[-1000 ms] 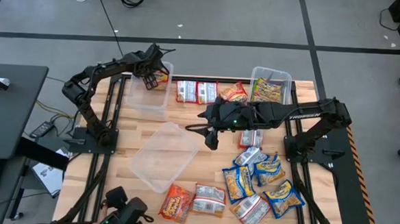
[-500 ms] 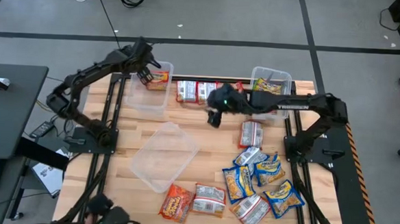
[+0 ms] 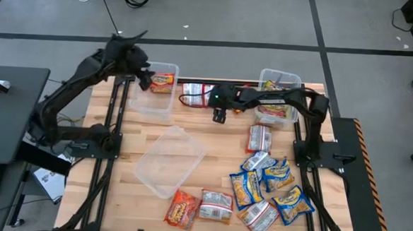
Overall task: Sort Maruchan noodles
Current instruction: Put the orange noodle pack into the top left transparent bin
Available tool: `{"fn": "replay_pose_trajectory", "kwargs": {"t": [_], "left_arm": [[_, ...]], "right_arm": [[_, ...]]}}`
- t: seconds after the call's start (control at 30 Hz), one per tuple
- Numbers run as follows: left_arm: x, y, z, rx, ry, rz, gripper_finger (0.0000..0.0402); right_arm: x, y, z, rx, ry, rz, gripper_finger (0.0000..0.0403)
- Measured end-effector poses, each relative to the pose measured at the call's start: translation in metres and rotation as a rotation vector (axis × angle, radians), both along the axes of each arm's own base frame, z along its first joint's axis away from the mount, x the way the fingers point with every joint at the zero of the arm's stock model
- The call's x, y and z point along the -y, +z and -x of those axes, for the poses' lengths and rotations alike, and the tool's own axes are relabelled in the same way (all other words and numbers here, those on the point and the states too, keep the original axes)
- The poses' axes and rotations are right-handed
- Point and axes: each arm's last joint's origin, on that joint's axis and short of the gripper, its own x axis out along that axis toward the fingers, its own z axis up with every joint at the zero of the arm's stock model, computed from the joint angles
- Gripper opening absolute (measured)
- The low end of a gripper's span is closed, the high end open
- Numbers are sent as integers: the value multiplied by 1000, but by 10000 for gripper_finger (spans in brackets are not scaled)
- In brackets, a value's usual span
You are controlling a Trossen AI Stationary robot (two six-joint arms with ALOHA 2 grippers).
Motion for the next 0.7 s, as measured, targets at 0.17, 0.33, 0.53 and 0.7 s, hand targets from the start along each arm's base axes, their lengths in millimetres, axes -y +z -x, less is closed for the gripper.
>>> {"fn": "replay_pose_trajectory", "kwargs": {"t": [0.17,0.33,0.53,0.7], "left_arm": [[21,17,11,106,-132,-37,210],[36,28,19,160,-217,-81,210],[40,34,22,187,-222,-129,210],[40,34,20,209,-243,-118,211]], "right_arm": [[10,-24,-6,-77,43,84,263],[11,-45,-11,-135,94,97,221],[15,-47,-15,-96,30,125,126],[11,-21,-8,16,-55,45,18]]}}
